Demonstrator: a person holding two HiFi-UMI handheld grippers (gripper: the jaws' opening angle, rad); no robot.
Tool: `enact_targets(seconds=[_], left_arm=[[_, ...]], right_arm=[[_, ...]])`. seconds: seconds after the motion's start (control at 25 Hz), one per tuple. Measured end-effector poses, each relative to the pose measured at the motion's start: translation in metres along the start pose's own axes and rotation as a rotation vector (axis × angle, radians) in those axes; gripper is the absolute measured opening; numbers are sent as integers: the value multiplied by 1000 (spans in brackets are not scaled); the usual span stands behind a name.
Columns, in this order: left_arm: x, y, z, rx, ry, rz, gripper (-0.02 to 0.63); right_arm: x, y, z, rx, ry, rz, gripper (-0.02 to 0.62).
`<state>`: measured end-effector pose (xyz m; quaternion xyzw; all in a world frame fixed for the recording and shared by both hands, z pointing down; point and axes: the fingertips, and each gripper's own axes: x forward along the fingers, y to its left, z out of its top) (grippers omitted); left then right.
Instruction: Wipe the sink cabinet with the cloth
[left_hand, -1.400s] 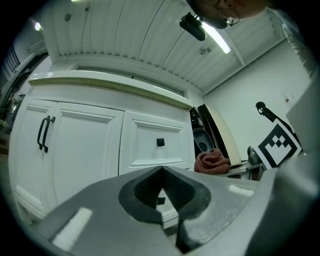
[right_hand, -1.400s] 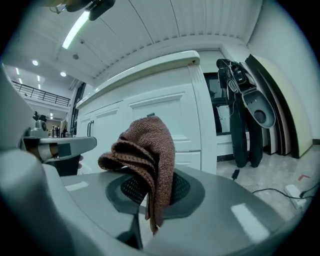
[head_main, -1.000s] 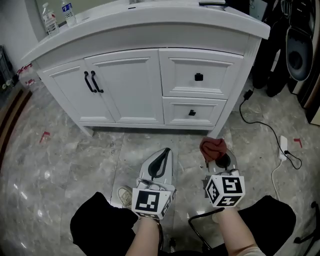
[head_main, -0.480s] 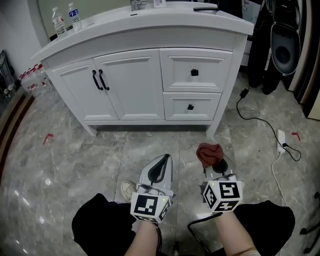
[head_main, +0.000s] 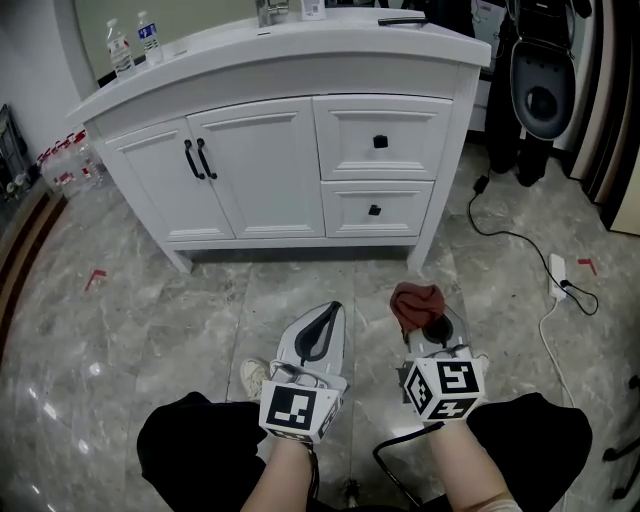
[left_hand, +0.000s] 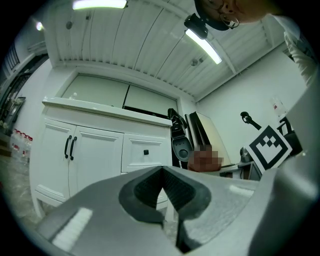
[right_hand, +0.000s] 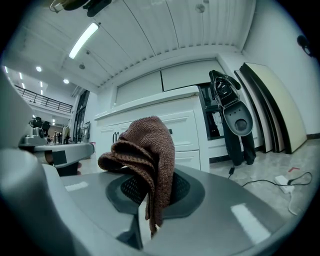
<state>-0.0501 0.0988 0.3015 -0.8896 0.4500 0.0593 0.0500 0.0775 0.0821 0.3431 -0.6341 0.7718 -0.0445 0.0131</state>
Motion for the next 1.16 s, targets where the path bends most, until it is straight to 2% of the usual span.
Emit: enact_targets(seconds=[0.2,0.36,0.44,0.64,0.88,1.16], left_arm=[[5,-10,-7,21,19,-15,0],[12,-11,-23,-35,57,-31,0],[12,-13,-25,-51,56,-31,0],[13,-18,-25,-28,54,-28,0],[16,-24,-15,-81,29,-30,0],[18,-26,-16,-67,33,-28,0]], right_arm=[[-4,-5,-4,1,4,-3,77],[-5,-8,-5,9,-1,-3,77],[-7,-9,-6,8,-2,-4,77],[-10,-15,-8,19,-2,-11,77],[-14,-12,-9,28,5,-3,77],[-15,-7,-4,-6,-9,4,77]])
